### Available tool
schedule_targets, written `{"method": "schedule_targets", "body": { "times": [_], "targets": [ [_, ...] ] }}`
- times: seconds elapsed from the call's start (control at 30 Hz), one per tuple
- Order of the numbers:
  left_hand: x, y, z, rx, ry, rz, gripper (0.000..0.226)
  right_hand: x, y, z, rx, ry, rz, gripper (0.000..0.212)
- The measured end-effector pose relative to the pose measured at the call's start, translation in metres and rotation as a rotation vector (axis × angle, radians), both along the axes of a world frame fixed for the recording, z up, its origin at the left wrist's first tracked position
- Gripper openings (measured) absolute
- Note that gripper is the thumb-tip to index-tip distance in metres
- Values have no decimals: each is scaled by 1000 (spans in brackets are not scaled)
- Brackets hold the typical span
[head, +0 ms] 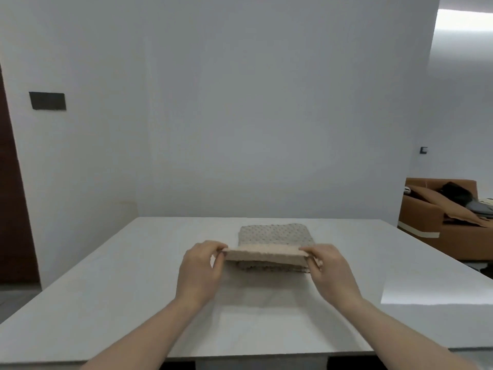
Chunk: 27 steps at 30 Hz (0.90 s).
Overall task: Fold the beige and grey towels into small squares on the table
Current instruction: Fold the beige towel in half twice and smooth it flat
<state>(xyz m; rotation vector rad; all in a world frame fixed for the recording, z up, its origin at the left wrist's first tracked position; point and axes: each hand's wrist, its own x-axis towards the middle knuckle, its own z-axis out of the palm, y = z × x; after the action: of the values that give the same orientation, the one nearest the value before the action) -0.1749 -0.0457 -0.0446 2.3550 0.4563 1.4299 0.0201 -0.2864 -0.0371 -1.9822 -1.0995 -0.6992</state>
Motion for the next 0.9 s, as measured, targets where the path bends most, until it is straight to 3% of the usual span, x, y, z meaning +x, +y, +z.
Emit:
{"method": "schedule_targets", "body": {
  "times": [0.3,0.47,0.73,0.9],
  "targets": [
    [-62,-6,110,-14,-184,-45,7,-49,1,110,169,71,169,21],
    [-80,3,141,16,-193,17,12,-59,12,126,222,98,208,15],
    [-60,36,97,-80,204,189,19,-44,37,91,63,238,109,9],
    [-35,52,40,-181,311,151,16,-26,56,42,-129,265,23,19]
  ]
}}
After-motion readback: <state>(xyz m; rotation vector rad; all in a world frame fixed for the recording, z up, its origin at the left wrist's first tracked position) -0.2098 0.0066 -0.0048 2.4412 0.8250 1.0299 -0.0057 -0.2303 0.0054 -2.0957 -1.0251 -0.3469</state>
